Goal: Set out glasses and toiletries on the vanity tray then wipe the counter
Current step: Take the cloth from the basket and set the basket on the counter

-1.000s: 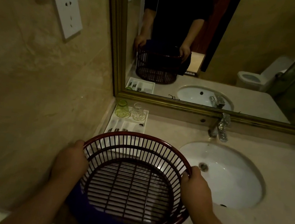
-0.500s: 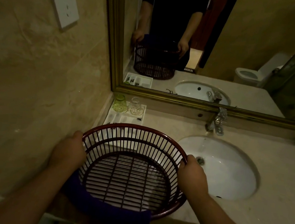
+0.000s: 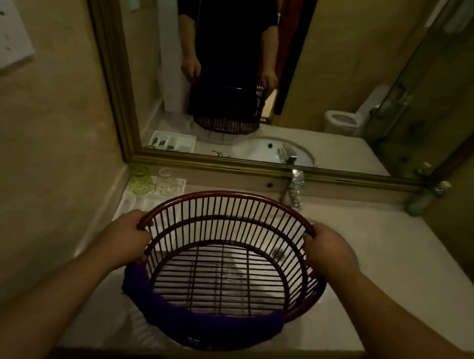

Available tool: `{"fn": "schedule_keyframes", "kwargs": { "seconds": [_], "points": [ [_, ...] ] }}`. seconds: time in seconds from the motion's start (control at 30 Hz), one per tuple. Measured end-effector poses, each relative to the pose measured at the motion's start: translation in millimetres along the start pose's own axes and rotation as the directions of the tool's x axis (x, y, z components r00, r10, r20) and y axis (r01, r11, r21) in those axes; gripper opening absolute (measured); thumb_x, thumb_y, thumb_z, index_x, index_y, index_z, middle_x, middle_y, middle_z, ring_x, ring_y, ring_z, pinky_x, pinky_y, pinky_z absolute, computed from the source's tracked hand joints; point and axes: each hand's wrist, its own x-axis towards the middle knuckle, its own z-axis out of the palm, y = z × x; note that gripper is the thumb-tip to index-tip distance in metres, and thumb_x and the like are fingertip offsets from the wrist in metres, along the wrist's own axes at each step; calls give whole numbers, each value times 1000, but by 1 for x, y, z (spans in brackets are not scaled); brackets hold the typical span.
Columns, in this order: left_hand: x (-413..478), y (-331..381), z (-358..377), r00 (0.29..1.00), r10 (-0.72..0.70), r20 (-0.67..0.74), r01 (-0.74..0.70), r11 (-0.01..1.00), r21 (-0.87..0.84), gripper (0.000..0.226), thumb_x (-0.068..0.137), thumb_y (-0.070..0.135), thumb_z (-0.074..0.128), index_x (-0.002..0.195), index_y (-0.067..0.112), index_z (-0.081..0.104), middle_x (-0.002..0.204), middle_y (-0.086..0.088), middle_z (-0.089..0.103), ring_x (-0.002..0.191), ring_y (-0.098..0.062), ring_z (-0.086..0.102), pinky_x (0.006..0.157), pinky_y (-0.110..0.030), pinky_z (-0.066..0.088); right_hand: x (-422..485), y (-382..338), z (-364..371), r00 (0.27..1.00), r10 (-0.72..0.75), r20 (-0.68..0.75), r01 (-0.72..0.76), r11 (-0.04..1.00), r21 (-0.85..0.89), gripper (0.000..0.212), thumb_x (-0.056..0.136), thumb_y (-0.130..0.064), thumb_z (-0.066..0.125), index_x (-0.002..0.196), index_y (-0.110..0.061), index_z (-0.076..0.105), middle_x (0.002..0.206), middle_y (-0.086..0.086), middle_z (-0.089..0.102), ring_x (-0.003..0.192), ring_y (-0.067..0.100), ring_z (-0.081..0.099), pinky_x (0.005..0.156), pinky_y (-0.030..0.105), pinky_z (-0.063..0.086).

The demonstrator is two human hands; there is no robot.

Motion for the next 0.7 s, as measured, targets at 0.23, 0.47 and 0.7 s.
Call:
{"fn": "schedule_keyframes", "kwargs": {
  "seconds": [0.23, 0.47, 0.7],
  "points": [
    [-9, 96, 105, 998, 47, 33, -48, 998, 42, 21, 82, 12, 51, 90, 31, 55, 82, -9, 70, 58, -26, 71, 59, -46, 62, 45, 109, -72, 996, 84, -12, -83, 996, 43, 14, 100, -32, 52, 101, -24, 63, 89, 5, 69, 80, 26, 69, 77, 47, 61],
    [-11, 187, 205, 996, 72, 55, -78, 992, 100, 16, 85, 17, 51, 92, 31, 55, 84, -6, 68, 69, -27, 69, 67, -45, 61, 99, 207, -140, 995, 101, -3, -101, 995, 4, 15, 101, -29, 50, 103, -20, 62, 92, 7, 68, 82, 28, 67, 77, 45, 60],
    [1, 248, 266, 991, 115, 68, -123, 983, 132, 17, 86, 17, 51, 91, 34, 50, 81, -2, 66, 66, -22, 69, 64, -43, 61, 141, 262, -185, 992, 123, 8, -123, 992, -14, 15, 103, -30, 50, 105, -18, 60, 93, 8, 67, 85, 29, 68, 76, 53, 60]
  ]
}}
